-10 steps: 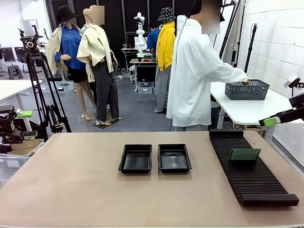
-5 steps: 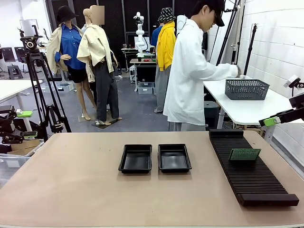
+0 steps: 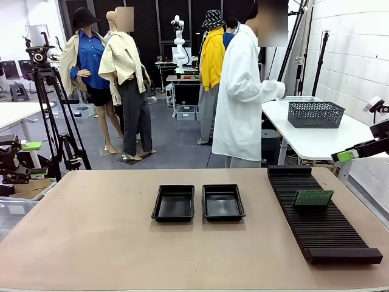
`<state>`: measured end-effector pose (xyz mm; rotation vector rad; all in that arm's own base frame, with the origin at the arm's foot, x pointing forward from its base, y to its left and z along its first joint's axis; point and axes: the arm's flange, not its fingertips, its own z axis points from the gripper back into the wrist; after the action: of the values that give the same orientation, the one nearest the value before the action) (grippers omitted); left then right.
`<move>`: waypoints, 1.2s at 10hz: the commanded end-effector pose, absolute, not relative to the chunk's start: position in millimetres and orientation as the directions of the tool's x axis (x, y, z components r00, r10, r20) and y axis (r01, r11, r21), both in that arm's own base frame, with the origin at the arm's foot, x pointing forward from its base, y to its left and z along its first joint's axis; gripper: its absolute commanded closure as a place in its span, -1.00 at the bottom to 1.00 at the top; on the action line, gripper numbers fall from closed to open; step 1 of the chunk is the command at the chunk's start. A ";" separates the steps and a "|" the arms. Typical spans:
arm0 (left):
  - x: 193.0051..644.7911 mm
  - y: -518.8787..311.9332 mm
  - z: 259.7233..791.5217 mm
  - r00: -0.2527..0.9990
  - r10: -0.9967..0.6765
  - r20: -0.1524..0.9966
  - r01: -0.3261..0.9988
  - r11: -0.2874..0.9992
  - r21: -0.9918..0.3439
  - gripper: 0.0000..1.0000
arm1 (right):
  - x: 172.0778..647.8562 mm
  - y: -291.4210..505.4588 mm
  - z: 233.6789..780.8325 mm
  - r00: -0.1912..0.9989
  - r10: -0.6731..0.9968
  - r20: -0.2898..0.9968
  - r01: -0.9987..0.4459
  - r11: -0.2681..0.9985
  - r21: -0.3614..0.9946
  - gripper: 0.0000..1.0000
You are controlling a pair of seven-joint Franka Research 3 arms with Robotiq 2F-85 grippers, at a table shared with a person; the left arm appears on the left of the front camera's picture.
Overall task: Inspect and transfer BCBs to ESD trays.
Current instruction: Pick up the Blank PCB from the PCB Rack and place it in the left ESD tray.
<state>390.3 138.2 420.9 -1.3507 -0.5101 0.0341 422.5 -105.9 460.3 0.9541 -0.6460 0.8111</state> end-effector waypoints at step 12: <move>388.0 138.5 423.2 0.894 0.319 0.315 0.255 0.216 -0.943 -1.00 | 492.5 -45.8 442.6 0.079 0.932 0.354 -0.995 0.097 -0.034 -1.00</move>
<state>390.3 138.2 420.7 -1.3509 -0.5095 0.0343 494.5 -52.4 452.9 0.2962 -0.3250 1.4134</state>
